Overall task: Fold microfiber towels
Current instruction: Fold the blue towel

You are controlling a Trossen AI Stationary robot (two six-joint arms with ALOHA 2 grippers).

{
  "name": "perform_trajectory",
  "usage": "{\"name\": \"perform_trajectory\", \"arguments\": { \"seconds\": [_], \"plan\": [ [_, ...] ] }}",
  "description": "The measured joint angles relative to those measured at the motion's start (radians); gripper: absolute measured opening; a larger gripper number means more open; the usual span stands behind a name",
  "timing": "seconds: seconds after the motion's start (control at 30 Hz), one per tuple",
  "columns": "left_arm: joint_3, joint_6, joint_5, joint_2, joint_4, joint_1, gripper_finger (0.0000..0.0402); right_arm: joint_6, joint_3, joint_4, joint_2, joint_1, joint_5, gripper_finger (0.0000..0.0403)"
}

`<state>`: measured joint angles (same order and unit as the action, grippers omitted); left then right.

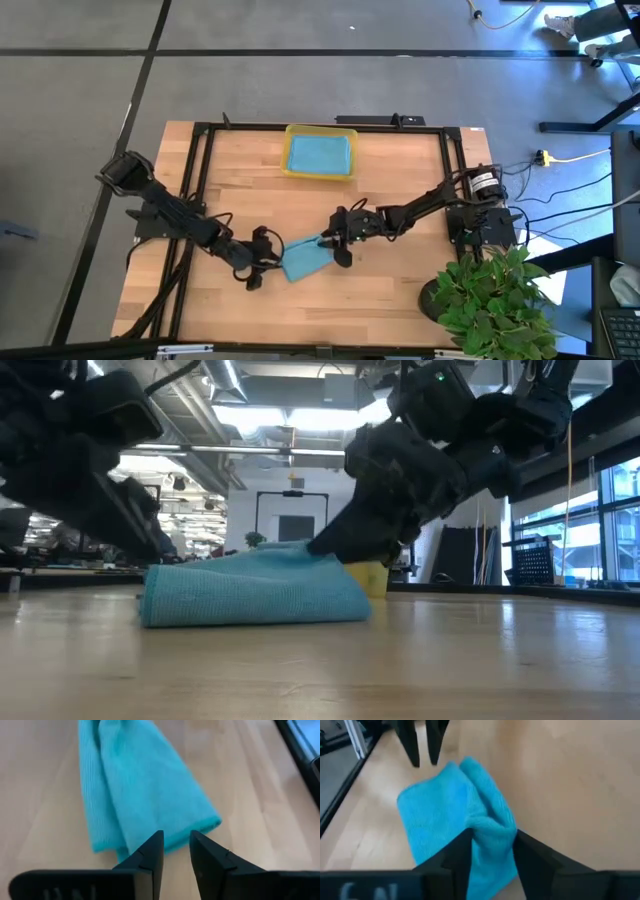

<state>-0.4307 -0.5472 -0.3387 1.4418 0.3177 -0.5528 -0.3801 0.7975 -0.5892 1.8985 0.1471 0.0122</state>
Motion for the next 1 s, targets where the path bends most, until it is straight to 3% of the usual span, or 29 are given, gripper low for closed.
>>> {"name": "perform_trajectory", "arguments": {
  "seconds": [0.23,0.37,0.57,0.73,1.0],
  "plan": [
    [-0.058,0.085,-0.005,-0.004,0.005,-0.013,0.0083,0.054,0.0,0.09,-0.062,0.001,-0.016,0.0185],
    [-0.086,0.156,-0.019,-0.004,0.006,-0.031,0.0082,0.146,0.0,0.11,-0.087,0.006,-0.02,0.019],
    [-0.104,0.212,-0.027,-0.004,0.01,-0.045,0.0082,0.295,0.0,-0.005,-0.089,0.058,-0.016,0.0185],
    [-0.104,0.215,-0.047,0.012,0.013,-0.043,0.008,0.313,0.001,-0.033,-0.04,0.065,0.008,0.0141],
    [-0.104,0.209,-0.069,0.098,0.05,-0.042,0.008,0.281,0.001,-0.075,0.035,0.031,0.004,0.0017]
  ]
}}
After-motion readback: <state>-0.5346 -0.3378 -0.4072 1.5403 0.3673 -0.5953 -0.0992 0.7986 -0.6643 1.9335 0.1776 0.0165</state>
